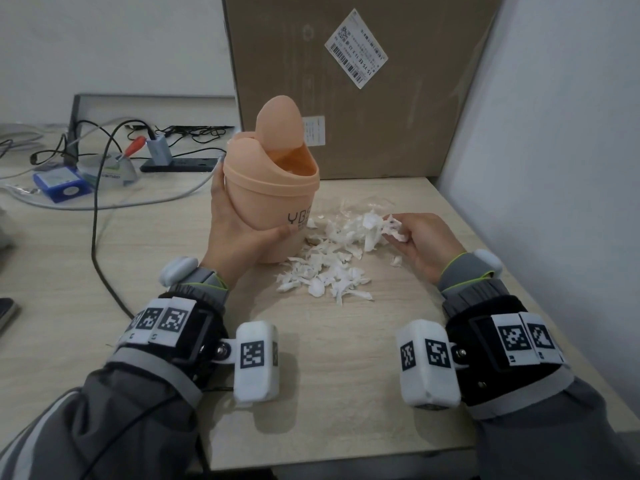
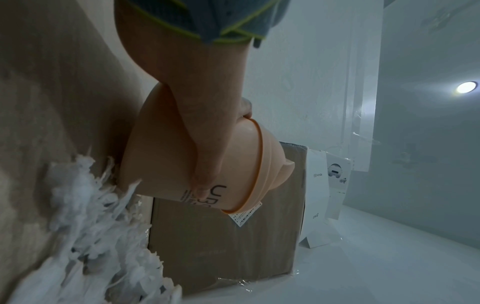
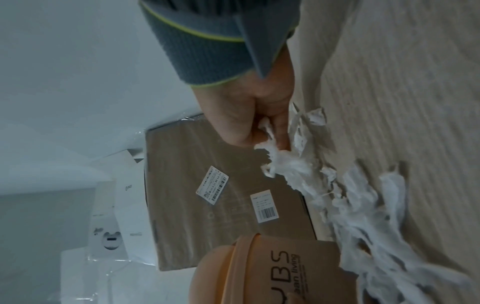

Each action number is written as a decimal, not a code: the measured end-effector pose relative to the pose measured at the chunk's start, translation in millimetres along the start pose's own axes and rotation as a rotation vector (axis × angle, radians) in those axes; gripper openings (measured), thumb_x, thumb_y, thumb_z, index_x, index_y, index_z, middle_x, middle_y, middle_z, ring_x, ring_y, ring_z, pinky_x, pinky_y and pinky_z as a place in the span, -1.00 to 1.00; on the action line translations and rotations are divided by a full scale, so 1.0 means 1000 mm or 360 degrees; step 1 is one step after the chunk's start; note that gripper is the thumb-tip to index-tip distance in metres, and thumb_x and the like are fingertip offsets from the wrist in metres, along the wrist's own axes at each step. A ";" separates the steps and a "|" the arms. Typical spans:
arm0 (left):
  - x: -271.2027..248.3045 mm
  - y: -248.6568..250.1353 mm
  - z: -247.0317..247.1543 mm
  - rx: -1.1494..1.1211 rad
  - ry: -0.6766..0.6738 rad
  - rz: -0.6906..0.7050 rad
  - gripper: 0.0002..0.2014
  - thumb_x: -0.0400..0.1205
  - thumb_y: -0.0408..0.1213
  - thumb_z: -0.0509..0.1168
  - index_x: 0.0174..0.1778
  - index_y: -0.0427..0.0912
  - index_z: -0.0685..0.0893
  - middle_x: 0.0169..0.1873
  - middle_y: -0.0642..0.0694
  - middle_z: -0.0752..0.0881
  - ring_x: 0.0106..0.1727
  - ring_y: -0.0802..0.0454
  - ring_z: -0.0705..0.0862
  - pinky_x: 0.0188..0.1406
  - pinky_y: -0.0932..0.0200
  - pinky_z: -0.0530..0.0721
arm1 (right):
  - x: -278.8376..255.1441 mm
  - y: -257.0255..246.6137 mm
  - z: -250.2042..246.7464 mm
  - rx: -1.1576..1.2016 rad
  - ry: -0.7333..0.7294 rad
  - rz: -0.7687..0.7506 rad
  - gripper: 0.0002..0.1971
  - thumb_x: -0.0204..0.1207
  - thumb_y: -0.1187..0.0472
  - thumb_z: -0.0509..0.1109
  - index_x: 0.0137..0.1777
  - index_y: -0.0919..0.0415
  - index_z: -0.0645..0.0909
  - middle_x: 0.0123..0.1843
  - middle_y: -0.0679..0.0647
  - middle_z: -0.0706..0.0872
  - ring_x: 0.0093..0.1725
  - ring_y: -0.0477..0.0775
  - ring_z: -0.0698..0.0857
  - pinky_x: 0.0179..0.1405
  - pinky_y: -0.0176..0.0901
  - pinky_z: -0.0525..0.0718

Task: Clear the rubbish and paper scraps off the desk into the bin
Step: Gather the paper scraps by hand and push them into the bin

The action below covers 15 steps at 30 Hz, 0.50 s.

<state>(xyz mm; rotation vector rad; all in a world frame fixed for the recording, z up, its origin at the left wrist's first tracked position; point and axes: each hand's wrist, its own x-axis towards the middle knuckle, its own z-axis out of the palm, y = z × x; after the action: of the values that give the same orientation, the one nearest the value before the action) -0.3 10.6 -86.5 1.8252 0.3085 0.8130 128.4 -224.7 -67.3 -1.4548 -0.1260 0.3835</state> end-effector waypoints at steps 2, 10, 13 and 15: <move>0.000 0.000 0.000 -0.0004 0.0000 0.0000 0.40 0.07 0.07 0.68 0.72 0.18 -0.11 0.62 0.02 0.30 0.59 0.00 0.41 0.53 -0.26 0.52 | -0.001 -0.002 -0.001 0.0013 -0.0130 0.0034 -0.60 0.48 0.61 -0.01 0.22 0.54 0.55 0.23 0.43 0.63 0.12 0.19 0.68 -0.08 -0.27 0.74; 0.001 -0.002 0.000 0.0012 0.0001 0.0006 0.39 0.08 0.07 0.69 0.72 0.18 -0.11 0.62 0.03 0.31 0.59 0.02 0.42 0.53 -0.26 0.52 | -0.004 0.000 -0.002 -0.0077 -0.0085 -0.0179 -0.80 0.55 0.53 0.28 0.12 0.43 0.63 0.01 0.21 0.72 -0.10 -0.03 0.71 -0.16 -0.43 0.75; 0.001 -0.001 0.000 0.0005 -0.0006 0.0006 0.40 0.08 0.08 0.69 0.72 0.19 -0.11 0.62 0.03 0.31 0.58 0.02 0.42 0.53 -0.26 0.53 | -0.006 0.001 0.000 -0.0023 0.0052 -0.0222 -0.84 0.42 0.52 0.44 -0.03 0.36 0.64 -0.13 0.21 0.74 -0.25 -0.01 0.75 -0.26 -0.38 0.75; 0.000 -0.001 0.001 0.0001 -0.0006 0.0010 0.40 0.08 0.09 0.69 0.72 0.19 -0.11 0.62 0.04 0.31 0.58 0.02 0.42 0.52 -0.25 0.53 | -0.007 0.001 0.001 -0.0107 0.0118 -0.0298 -0.83 0.36 0.48 0.52 -0.17 0.24 0.64 -0.23 0.18 0.75 -0.32 0.01 0.75 -0.27 -0.31 0.74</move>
<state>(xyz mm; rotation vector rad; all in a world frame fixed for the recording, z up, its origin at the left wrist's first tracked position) 0.7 10.4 -87.2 1.8290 0.3008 0.8135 121.1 -226.6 -66.7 -1.5075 -0.2156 0.1736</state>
